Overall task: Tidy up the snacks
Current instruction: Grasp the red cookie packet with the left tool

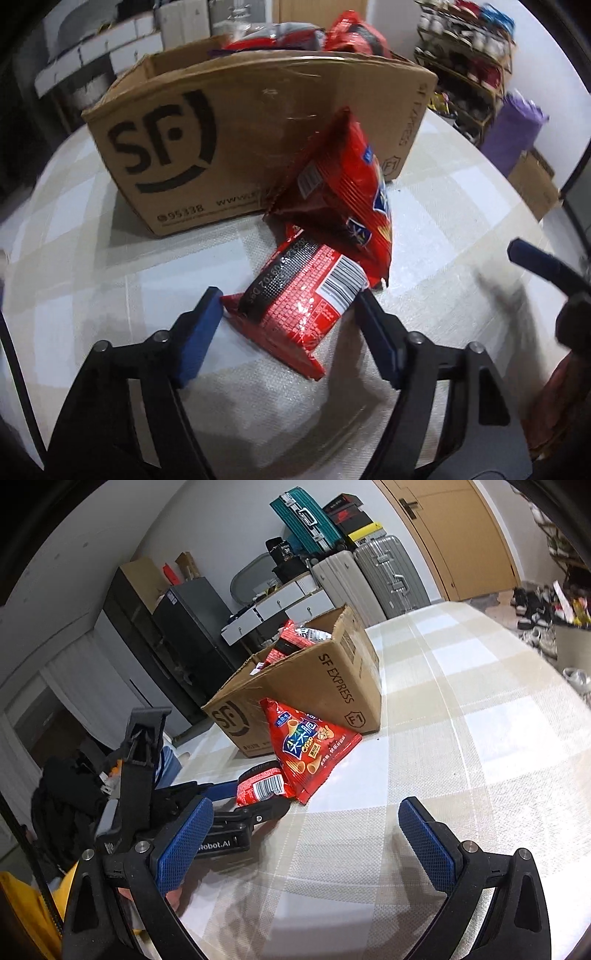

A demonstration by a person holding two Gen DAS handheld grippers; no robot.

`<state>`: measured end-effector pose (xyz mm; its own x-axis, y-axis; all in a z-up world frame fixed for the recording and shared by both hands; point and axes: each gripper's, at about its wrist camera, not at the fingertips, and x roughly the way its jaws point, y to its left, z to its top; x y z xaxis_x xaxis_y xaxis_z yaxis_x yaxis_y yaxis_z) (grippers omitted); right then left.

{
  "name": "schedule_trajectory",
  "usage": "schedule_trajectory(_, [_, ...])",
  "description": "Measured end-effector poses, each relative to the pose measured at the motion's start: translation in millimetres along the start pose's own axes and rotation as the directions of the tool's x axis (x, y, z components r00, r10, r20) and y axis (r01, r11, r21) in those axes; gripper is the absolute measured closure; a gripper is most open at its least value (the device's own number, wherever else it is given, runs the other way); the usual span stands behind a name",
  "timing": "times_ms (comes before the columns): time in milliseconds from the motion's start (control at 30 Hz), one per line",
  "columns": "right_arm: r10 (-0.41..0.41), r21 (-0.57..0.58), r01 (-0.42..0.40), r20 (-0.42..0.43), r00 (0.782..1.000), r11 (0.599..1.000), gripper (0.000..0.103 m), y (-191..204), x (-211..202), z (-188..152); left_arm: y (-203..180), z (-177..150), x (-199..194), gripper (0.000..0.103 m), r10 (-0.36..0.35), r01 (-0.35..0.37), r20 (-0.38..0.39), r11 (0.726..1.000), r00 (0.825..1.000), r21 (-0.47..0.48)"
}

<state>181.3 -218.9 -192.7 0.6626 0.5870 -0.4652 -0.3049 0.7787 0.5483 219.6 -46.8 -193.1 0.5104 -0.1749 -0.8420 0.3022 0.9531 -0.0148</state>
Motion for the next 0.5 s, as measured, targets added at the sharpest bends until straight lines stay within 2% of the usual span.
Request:
schedule_trajectory(100, [0.017, 0.023, -0.017, -0.002, 1.0, 1.0, 0.001, -5, 1, 0, 0, 5, 3, 0.059, -0.021, 0.021, 0.011, 1.0, 1.0, 0.013])
schedule_trajectory(333, [0.032, 0.038, -0.032, -0.001, 0.999, 0.999, 0.001, -8, 1, 0, 10, 13, 7, 0.061, -0.059, 0.059, 0.007, 0.998, 0.998, -0.015])
schedule_trajectory(500, [-0.001, 0.034, 0.002, -0.021, 1.0, 0.999, 0.001, -5, 7, 0, 12, 11, -1, 0.061, -0.062, 0.063, 0.025, 0.996, 0.998, -0.055])
